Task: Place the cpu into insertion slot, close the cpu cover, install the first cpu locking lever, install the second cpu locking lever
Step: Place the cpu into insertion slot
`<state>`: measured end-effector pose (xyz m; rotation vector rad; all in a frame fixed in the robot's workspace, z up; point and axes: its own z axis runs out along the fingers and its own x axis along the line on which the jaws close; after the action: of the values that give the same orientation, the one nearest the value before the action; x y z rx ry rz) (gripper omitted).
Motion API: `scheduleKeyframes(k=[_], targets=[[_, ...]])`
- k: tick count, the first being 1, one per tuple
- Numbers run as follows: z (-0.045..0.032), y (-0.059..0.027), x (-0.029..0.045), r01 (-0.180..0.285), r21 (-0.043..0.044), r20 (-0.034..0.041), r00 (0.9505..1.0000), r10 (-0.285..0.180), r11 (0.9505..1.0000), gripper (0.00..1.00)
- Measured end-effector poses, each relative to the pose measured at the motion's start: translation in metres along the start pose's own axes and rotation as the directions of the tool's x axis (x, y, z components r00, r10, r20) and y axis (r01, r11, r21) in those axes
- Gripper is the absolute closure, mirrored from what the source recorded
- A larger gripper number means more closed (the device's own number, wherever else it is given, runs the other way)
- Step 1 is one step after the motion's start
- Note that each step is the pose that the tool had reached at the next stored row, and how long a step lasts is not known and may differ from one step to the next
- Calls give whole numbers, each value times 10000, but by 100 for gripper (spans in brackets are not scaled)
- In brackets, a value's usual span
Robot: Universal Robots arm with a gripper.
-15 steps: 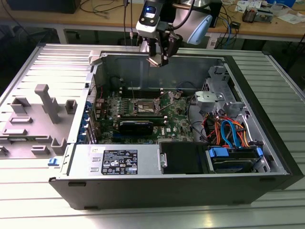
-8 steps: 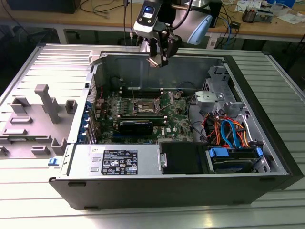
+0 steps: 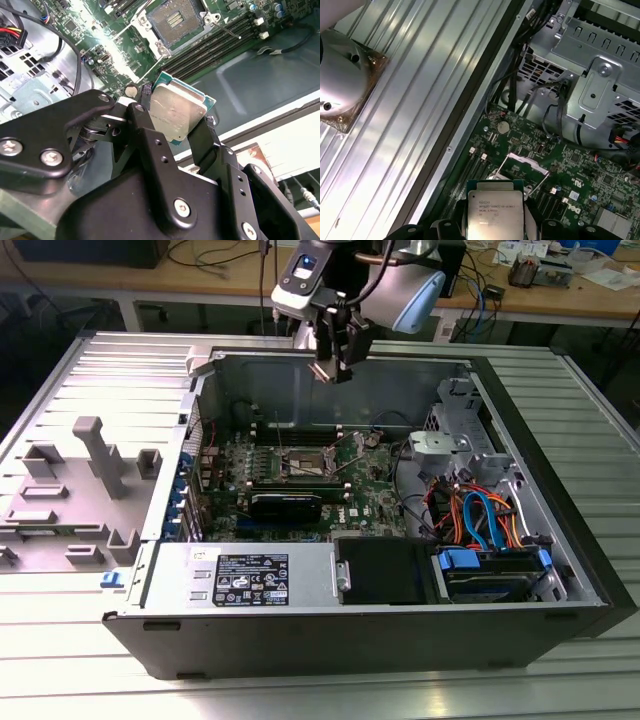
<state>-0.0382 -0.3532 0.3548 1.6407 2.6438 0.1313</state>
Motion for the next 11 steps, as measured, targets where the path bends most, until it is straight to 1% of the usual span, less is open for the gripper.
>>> scheduleKeyframes(k=[4,5,7,11], targets=[[9,-1,0,-463,2,33,9989,463,9989,45],[11,-1,0,-643,3,47,9979,643,9979,45],[16,-3,1,-1054,4,78,9944,1054,9944,45],[17,-3,0,-1149,0,85,9933,1149,9934,45]])
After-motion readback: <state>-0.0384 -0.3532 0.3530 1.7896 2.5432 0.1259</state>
